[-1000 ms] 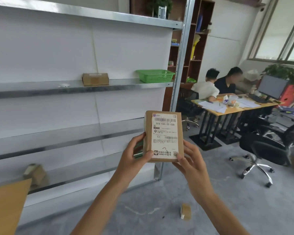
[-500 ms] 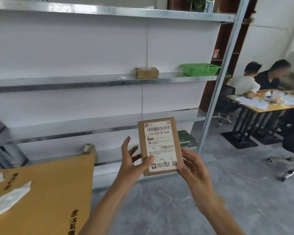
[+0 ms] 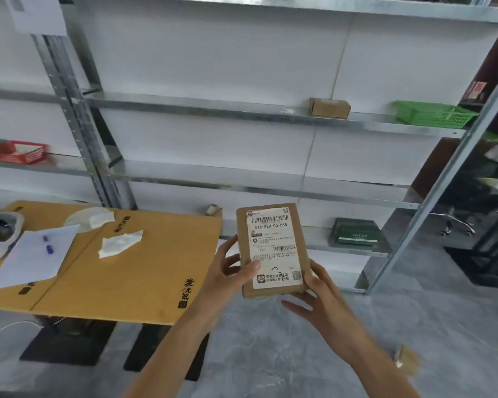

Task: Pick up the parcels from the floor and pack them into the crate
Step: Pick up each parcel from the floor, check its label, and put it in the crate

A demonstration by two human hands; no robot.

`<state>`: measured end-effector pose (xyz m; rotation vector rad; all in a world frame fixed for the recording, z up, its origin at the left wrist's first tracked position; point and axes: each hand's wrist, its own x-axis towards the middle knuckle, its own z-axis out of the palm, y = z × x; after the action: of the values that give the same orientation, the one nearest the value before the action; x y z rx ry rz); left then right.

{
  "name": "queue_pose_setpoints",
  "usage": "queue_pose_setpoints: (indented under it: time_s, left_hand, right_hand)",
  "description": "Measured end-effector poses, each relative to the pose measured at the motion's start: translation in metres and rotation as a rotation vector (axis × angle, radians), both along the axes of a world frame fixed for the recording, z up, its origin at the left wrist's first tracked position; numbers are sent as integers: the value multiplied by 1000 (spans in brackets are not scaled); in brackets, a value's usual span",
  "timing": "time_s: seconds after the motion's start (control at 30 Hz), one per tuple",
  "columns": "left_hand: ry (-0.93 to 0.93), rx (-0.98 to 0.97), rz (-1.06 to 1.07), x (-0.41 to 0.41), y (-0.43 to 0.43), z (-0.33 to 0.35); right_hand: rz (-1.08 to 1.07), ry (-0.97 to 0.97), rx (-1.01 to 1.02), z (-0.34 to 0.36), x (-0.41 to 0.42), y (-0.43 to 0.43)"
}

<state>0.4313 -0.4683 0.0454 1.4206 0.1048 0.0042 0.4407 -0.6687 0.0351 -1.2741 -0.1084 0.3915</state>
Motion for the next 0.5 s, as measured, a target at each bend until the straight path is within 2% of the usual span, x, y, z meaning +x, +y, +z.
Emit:
queue_pose_setpoints:
  time_s: [0.27,0.5]
  left_hand:
    - [3,61,27,-56,69,-2]
    - [15,54,92,-108,164,-3]
  right_hand:
    - [122,-57,-62,-1,-33,60]
    - [124,-57,-59,-1,-77,159]
